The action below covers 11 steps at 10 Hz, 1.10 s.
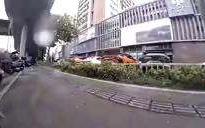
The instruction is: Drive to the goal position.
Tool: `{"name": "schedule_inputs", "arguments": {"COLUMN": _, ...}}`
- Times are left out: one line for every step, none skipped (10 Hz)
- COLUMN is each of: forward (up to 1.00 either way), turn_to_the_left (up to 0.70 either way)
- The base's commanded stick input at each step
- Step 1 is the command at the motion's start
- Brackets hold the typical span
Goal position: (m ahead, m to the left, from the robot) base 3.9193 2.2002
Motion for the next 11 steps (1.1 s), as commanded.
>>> {"name": "schedule_inputs", "arguments": {"forward": 0.45, "turn_to_the_left": 0.27}}
{"name": "schedule_inputs", "arguments": {"forward": 0.45, "turn_to_the_left": 0.27}}
{"name": "schedule_inputs", "arguments": {"forward": 0.45, "turn_to_the_left": 0.27}}
{"name": "schedule_inputs", "arguments": {"forward": 0.45, "turn_to_the_left": 0.27}}
{"name": "schedule_inputs", "arguments": {"forward": 0.45, "turn_to_the_left": 0.27}}
{"name": "schedule_inputs", "arguments": {"forward": 0.45, "turn_to_the_left": 0.27}}
{"name": "schedule_inputs", "arguments": {"forward": 0.45, "turn_to_the_left": 0.27}}
{"name": "schedule_inputs", "arguments": {"forward": 0.45, "turn_to_the_left": 0.27}}
{"name": "schedule_inputs", "arguments": {"forward": 0.45, "turn_to_the_left": 0.27}}
{"name": "schedule_inputs", "arguments": {"forward": 0.45, "turn_to_the_left": 0.27}}
{"name": "schedule_inputs", "arguments": {"forward": 0.45, "turn_to_the_left": 0.27}}
